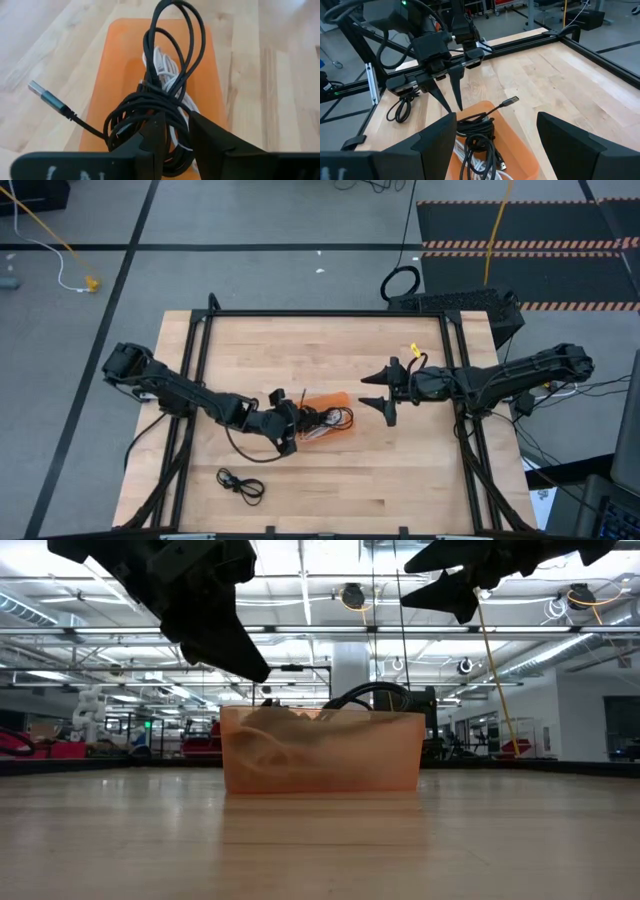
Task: Pick and place USB-C Cables
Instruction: Put the black charger cable into the orange bin
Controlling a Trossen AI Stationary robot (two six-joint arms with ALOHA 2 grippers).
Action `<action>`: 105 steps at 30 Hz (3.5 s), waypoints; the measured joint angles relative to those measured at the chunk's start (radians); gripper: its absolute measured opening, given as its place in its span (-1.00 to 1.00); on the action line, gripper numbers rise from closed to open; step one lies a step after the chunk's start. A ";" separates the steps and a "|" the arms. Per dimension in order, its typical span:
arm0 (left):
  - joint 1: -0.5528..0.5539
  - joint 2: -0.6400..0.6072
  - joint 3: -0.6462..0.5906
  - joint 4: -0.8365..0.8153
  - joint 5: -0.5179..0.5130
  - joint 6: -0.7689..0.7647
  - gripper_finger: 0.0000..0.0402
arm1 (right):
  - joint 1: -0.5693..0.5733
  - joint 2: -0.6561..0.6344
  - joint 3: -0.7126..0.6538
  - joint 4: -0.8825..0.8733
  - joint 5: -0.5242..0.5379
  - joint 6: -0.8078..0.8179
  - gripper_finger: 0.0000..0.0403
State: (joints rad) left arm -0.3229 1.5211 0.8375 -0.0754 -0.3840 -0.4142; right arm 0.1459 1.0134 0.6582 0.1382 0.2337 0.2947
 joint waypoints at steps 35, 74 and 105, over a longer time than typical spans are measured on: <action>-0.321 -0.103 -0.001 -0.248 0.250 -0.630 -0.59 | 0.000 0.000 0.000 0.015 0.000 0.000 0.34; -0.462 -0.089 0.000 -0.370 0.261 -1.024 0.12 | 0.000 0.000 0.000 0.015 0.000 0.000 0.34; -0.489 0.089 0.000 -0.502 0.303 -1.054 0.13 | 0.000 0.000 0.000 0.015 0.000 0.000 0.34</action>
State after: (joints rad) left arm -0.8120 1.6104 0.8375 -0.5779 -0.0814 -1.4681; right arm 0.1456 1.0138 0.6582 0.1528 0.2332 0.2947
